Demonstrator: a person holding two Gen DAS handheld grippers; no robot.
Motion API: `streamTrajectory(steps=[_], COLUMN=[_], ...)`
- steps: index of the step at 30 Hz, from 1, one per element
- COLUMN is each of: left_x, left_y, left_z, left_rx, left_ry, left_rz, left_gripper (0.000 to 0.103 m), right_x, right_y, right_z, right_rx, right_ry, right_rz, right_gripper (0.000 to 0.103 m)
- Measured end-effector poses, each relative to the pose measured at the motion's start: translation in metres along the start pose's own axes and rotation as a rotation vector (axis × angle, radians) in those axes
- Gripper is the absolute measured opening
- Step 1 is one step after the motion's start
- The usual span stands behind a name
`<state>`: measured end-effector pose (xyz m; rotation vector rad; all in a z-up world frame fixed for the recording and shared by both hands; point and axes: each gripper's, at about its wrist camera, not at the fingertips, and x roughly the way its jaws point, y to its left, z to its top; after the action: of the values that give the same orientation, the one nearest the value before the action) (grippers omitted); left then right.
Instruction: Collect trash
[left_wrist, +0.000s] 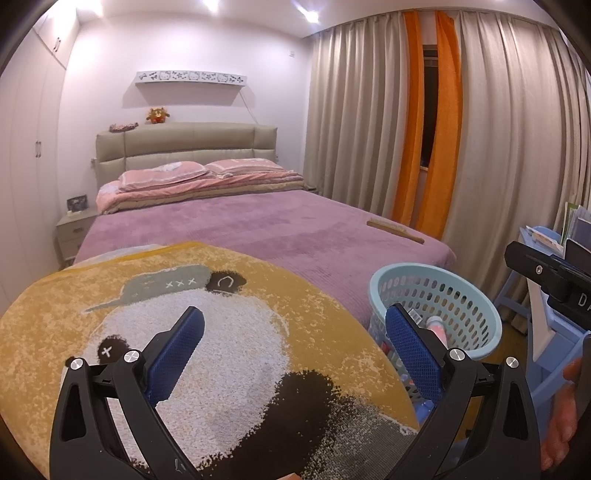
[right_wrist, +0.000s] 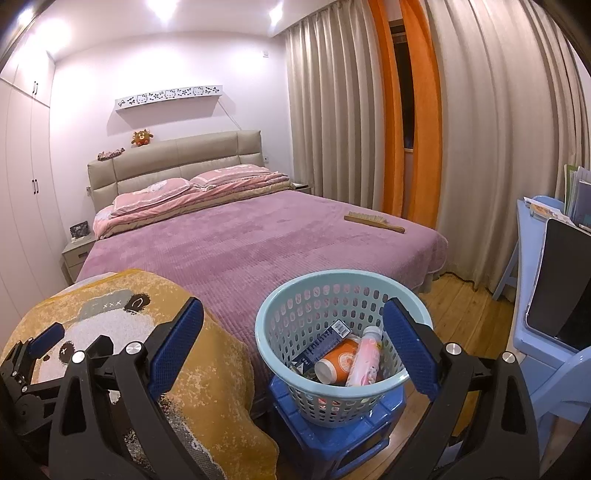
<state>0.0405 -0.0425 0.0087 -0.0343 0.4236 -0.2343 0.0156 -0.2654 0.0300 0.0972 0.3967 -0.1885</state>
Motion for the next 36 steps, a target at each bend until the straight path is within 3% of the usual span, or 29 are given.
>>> streamTrajectory(steps=[36], left_x=[-0.0010], left_y=[-0.0029], left_z=[0.0009], left_rx=[0.005], left_ry=[0.000], left_rz=[0.000], left_gripper=[0.096], right_x=[0.0062], right_y=[-0.0021], right_z=[-0.0034], right_rx=[0.012], right_ry=[0.015], right_rz=[0.006], right_gripper=[0.093])
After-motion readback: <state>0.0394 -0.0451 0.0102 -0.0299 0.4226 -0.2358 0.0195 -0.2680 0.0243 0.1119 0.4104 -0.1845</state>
